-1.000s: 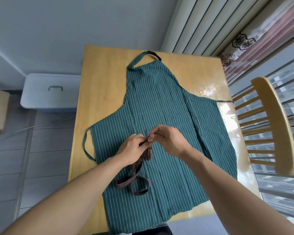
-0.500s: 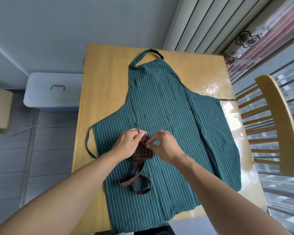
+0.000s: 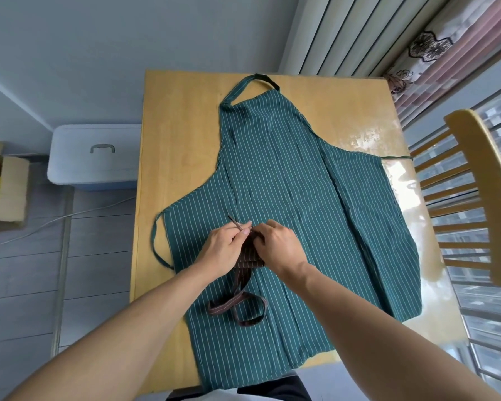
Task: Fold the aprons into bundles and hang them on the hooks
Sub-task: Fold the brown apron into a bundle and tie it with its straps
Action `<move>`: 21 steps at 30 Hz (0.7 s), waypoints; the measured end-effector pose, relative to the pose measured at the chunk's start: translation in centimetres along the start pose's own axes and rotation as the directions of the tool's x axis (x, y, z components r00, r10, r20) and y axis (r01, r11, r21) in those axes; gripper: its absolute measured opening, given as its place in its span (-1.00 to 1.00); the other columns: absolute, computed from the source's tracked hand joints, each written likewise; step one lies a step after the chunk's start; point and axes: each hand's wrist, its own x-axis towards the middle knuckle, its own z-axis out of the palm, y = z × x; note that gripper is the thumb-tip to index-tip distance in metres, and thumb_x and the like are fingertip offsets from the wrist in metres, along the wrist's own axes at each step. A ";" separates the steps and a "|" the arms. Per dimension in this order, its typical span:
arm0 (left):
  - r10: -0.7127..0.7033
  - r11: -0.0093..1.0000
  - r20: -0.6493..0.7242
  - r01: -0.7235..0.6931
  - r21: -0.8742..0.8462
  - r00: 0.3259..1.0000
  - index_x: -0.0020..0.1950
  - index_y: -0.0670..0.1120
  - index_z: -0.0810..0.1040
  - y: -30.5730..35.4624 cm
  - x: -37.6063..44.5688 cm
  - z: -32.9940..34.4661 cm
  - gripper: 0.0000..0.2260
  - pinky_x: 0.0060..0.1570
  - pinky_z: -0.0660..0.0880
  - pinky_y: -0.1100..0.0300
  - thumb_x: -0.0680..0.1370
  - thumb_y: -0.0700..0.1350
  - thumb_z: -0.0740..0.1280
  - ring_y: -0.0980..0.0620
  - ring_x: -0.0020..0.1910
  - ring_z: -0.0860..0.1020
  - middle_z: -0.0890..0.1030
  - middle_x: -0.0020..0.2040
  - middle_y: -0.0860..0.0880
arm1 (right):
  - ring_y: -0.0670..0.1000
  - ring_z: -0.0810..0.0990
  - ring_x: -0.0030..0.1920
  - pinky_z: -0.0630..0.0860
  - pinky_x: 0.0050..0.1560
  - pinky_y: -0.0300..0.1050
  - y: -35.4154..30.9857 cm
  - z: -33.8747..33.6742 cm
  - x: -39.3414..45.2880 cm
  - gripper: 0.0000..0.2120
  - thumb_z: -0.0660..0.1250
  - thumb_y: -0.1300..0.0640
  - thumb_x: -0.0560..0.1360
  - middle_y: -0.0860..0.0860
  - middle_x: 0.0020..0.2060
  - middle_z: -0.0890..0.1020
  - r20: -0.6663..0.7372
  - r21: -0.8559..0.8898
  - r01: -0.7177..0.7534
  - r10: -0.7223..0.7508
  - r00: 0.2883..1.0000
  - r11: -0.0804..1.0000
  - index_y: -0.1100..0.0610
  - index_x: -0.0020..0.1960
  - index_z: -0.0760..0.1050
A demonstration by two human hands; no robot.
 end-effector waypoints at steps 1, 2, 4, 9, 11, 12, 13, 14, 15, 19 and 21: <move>0.003 1.000 0.000 -0.003 0.009 1.000 0.23 -0.23 0.66 -0.1 0.0 0.1 -0.68 0.36 0.32 0.31 0.71 -0.08 0.19 0.21 0.33 0.47 0.54 0.38 0.10 | 0.08 0.60 -0.21 0.60 -0.11 0.03 0.3 0.0 -0.2 -0.78 0.22 0.20 0.60 0.03 -0.10 0.60 -0.003 0.041 -0.001 0.002 1.000 0.999 0.16 0.09 0.63; 0.005 1.000 -0.006 -0.005 0.016 1.000 0.19 -0.24 0.67 -0.2 0.0 0.1 -0.68 0.36 0.34 0.30 0.71 -0.08 0.20 0.21 0.31 0.49 0.55 0.38 0.11 | 0.05 0.57 -0.23 0.59 -0.14 0.00 0.5 0.1 -0.4 -0.81 0.24 0.21 0.58 0.01 -0.13 0.58 -0.005 0.078 -0.002 0.002 1.000 0.997 0.15 0.05 0.64; 0.005 1.000 -0.022 -0.004 0.030 1.000 0.09 -0.25 0.70 -0.3 0.1 0.2 -0.67 0.29 0.39 0.33 0.70 -0.08 0.22 0.23 0.23 0.53 0.56 0.35 0.15 | -0.02 0.53 -0.22 0.54 -0.13 -0.12 0.9 0.0 -0.9 -0.83 0.28 0.20 0.56 -0.05 -0.13 0.53 0.028 0.137 -0.014 0.010 1.000 0.990 0.15 0.05 0.64; -0.003 1.000 -0.081 0.006 0.030 0.997 0.11 -0.23 0.70 -0.1 0.1 0.3 -0.71 0.04 0.30 0.66 0.69 -0.10 0.24 0.20 0.15 0.56 0.61 0.26 0.12 | -0.02 0.51 0.03 0.49 0.14 -0.06 1.0 -0.6 -1.7 -0.70 0.15 0.07 0.62 -0.09 -0.03 0.50 0.151 0.153 -0.017 -0.006 0.989 0.988 0.16 0.08 0.62; 0.001 1.000 -0.086 0.000 0.011 0.996 0.13 -0.21 0.70 -0.1 0.1 0.4 -0.71 0.17 0.33 0.57 0.69 -0.09 0.24 0.19 0.20 0.57 0.63 0.27 0.08 | 0.01 0.48 0.06 0.45 0.18 -0.02 0.9 -0.6 -1.8 -0.65 0.11 0.00 0.66 -0.05 -0.03 0.53 0.188 0.150 -0.020 -0.009 0.982 0.989 0.13 -0.02 0.61; -0.001 1.000 -0.090 0.000 -0.003 0.996 0.14 -0.20 0.70 0.0 0.1 0.4 -0.72 0.25 0.37 0.46 0.69 -0.09 0.24 0.18 0.22 0.57 0.63 0.28 0.08 | 0.04 0.48 0.06 0.44 0.19 0.00 1.0 -0.6 -1.7 -0.63 0.11 -0.03 0.69 -0.02 -0.03 0.55 0.197 0.153 -0.008 -0.022 0.980 0.988 0.12 -0.02 0.62; -0.005 1.000 -0.091 0.003 -0.018 0.996 0.17 -0.19 0.70 0.1 0.0 0.4 -0.72 0.32 0.39 0.35 0.69 -0.08 0.24 0.18 0.23 0.56 0.63 0.29 0.08 | 0.06 0.48 0.06 0.43 0.20 0.01 1.1 -0.5 -1.6 -0.64 0.13 -0.04 0.70 0.02 -0.02 0.57 0.205 0.143 0.013 -0.042 0.978 0.990 0.12 0.01 0.64; -0.010 1.000 -0.087 0.008 -0.028 0.996 0.20 -0.18 0.69 0.2 -0.1 0.3 -0.71 0.36 0.40 0.28 0.70 -0.08 0.23 0.19 0.25 0.55 0.62 0.30 0.08 | 0.08 0.49 0.06 0.43 0.21 0.01 1.2 -0.6 -1.4 -0.66 0.18 -0.02 0.69 0.04 0.00 0.59 0.196 0.112 0.044 -0.066 0.978 0.993 0.12 0.05 0.66; -0.012 0.999 -0.074 0.009 -0.032 0.997 0.24 -0.17 0.67 0.3 -0.1 0.3 -0.71 0.38 0.39 0.26 0.70 -0.07 0.22 0.19 0.26 0.54 0.60 0.33 0.09 | 0.09 0.50 0.06 0.43 0.21 -0.01 1.3 -0.7 -1.2 -0.71 0.23 0.00 0.68 0.05 0.02 0.62 0.175 0.068 0.078 -0.089 0.981 0.995 0.12 0.09 0.68; 0.004 1.000 -0.010 -0.005 -0.028 1.000 0.34 -0.13 0.61 0.6 -0.4 0.2 -0.68 0.34 0.35 0.31 0.72 -0.05 0.17 0.21 0.28 0.48 0.54 0.38 0.14 | 0.06 0.59 -0.03 0.57 0.08 -0.03 0.6 -0.9 -0.5 -0.84 0.30 0.10 0.57 0.02 -0.06 0.68 0.070 -0.067 0.120 -0.116 0.991 0.990 0.08 0.05 0.64; -0.011 0.999 0.000 0.011 -0.044 1.000 0.28 -0.16 0.64 0.5 -0.4 0.1 -0.69 0.23 0.45 0.36 0.71 -0.04 0.19 0.21 0.19 0.52 0.53 0.38 0.19 | 0.07 0.58 -0.14 0.59 -0.08 0.00 -0.1 -0.7 -0.1 -0.82 0.25 0.12 0.54 0.02 -0.13 0.63 0.081 -0.065 0.039 -0.034 0.996 0.997 0.08 0.10 0.56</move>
